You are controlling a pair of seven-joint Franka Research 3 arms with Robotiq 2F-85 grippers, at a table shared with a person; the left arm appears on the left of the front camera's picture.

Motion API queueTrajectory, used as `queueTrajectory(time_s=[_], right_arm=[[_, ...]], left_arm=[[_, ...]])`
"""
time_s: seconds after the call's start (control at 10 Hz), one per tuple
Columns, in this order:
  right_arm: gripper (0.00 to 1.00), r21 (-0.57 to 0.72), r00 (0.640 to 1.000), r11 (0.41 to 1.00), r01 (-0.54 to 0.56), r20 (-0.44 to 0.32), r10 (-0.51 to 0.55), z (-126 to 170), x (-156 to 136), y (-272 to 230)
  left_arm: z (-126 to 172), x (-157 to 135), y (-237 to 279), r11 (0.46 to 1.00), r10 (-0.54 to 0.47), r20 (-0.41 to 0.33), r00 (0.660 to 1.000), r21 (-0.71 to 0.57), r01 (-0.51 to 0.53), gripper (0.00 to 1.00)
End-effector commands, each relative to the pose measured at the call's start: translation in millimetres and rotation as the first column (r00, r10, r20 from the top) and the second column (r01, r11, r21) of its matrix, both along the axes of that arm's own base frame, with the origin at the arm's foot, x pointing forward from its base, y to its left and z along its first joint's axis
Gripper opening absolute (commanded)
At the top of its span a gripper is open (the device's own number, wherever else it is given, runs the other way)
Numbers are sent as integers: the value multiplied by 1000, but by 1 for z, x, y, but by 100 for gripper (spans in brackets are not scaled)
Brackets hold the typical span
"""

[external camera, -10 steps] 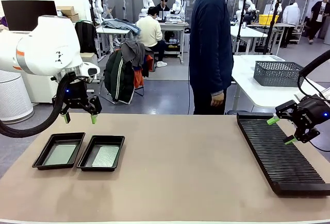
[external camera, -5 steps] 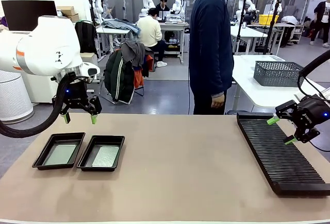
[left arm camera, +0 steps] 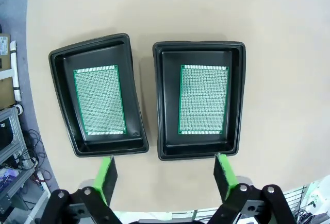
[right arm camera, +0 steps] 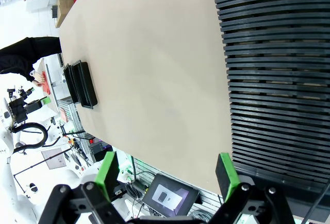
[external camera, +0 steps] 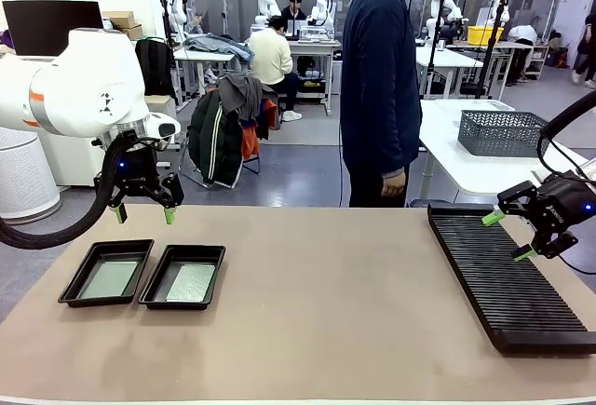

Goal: Inspect and transfer BCBs to ESD trays.
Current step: Pick up the ESD tray and place it on the left side of the table.

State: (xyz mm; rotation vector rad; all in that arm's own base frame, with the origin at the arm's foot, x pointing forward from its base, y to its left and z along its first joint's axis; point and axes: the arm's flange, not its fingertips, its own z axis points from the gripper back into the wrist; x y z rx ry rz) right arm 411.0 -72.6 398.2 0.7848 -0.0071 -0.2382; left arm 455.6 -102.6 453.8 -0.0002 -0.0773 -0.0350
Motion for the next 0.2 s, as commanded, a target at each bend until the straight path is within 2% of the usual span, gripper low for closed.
queueTrajectory(time_s=[0.0, 0.1], right_arm=[[100, -7, 1000, 1000, 17, 3, -17, 1, -1, 1], [100, -7, 1000, 1000, 17, 3, -17, 1, -1, 1]], left_arm=[[-2, 0, 2, 1000, 3, 5, 1000, 2, -3, 100], [-2, 0, 2, 1000, 3, 5, 1000, 2, -3, 100]])
